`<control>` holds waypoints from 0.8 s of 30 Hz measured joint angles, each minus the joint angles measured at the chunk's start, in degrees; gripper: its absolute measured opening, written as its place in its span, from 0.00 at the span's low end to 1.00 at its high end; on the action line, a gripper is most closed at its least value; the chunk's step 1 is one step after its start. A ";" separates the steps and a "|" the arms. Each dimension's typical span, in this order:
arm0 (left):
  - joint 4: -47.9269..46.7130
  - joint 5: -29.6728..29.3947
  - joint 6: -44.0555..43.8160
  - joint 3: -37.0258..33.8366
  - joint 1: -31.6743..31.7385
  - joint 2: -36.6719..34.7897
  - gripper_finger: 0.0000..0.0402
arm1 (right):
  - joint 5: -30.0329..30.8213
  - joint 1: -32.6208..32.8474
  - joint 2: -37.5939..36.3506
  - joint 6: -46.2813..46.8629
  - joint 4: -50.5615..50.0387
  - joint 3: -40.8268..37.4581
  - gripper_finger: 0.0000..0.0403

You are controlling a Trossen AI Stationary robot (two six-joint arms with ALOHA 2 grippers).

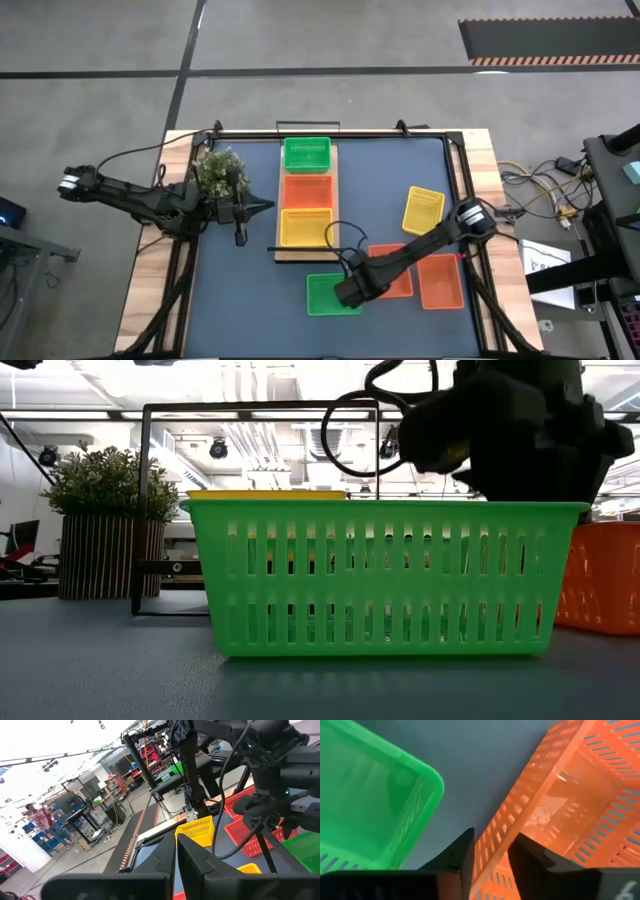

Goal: Stack baskets on shelf by color
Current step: Stack the left orange bin on the orange bin on the shelf

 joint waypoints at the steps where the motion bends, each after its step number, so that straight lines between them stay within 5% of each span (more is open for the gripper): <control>1: 0.00 -0.01 0.01 0.00 0.01 -0.02 0.00 | 0.14 0.00 0.23 0.21 0.04 0.00 0.24; 8: 0.04 -0.01 0.02 0.07 0.00 -0.15 0.00 | 2.54 0.26 -0.71 3.63 0.00 0.00 0.04; 18: 0.06 0.00 -0.12 0.07 0.00 -0.24 0.00 | 2.61 -0.19 -6.22 1.43 -6.73 0.01 0.02; 24: 0.07 0.00 -0.26 0.07 0.01 -0.24 0.00 | 4.95 -0.58 -12.10 -9.04 -10.16 0.02 0.02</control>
